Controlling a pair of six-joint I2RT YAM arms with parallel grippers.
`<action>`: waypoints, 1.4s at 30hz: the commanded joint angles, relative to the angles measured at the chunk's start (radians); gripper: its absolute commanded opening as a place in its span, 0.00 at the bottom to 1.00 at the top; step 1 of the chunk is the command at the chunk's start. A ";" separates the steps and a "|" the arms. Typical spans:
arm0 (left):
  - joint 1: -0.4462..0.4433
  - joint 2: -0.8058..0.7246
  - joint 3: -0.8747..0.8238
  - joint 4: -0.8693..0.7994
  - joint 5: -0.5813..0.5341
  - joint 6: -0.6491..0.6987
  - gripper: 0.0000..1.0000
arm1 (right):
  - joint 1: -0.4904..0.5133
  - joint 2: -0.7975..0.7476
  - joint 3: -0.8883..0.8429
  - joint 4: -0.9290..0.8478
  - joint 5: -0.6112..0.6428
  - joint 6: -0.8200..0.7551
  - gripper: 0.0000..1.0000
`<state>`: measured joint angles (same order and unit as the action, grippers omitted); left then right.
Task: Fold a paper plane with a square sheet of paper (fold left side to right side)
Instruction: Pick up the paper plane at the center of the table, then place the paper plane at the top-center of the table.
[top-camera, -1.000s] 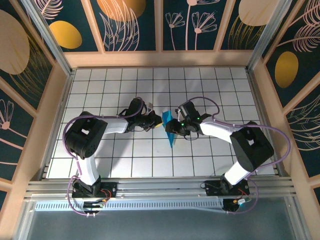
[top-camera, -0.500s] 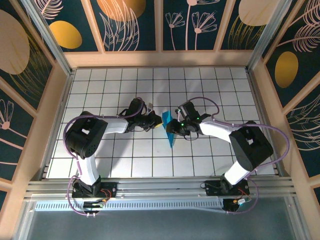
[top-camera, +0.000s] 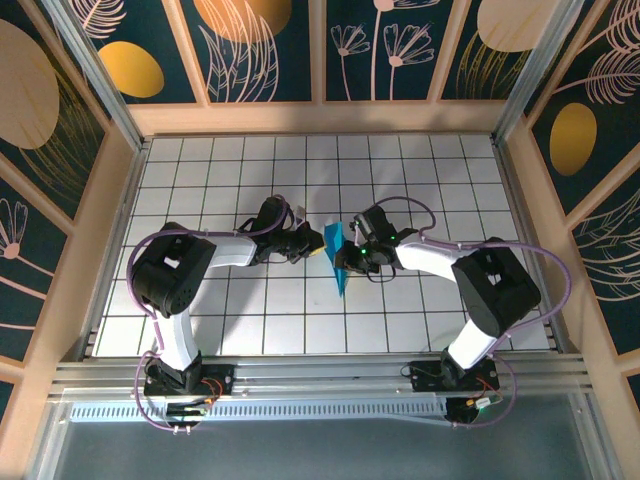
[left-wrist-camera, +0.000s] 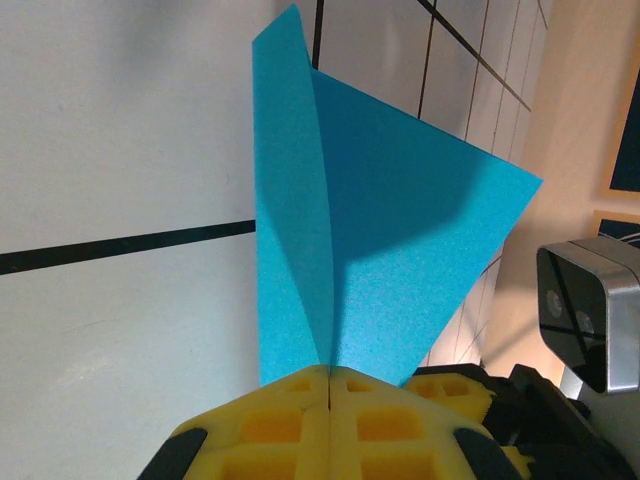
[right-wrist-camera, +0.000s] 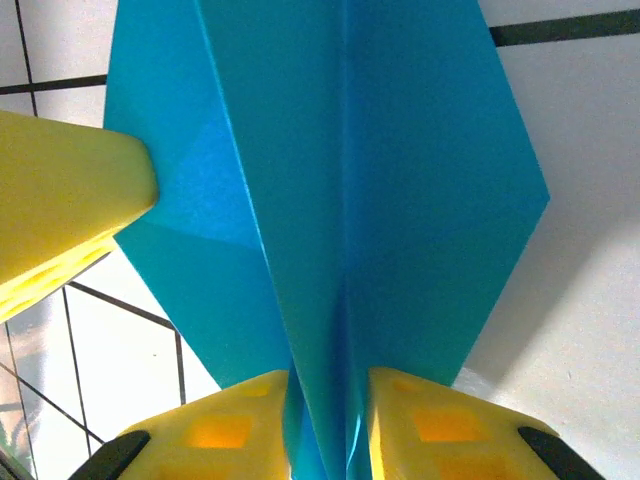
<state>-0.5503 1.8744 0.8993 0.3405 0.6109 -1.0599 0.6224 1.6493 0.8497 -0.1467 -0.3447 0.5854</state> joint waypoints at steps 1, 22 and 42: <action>-0.004 0.020 -0.014 0.020 -0.004 -0.002 0.00 | 0.011 0.018 0.017 -0.011 0.027 0.010 0.24; -0.013 0.028 -0.024 0.022 -0.011 -0.003 0.00 | 0.056 0.092 0.101 -0.091 0.081 0.044 0.17; -0.005 -0.147 -0.017 -0.131 -0.164 0.093 0.40 | 0.088 0.143 0.262 -0.269 0.176 0.053 0.00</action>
<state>-0.5571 1.8244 0.8772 0.2794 0.5190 -1.0149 0.7044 1.7821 1.0405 -0.3351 -0.2207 0.6281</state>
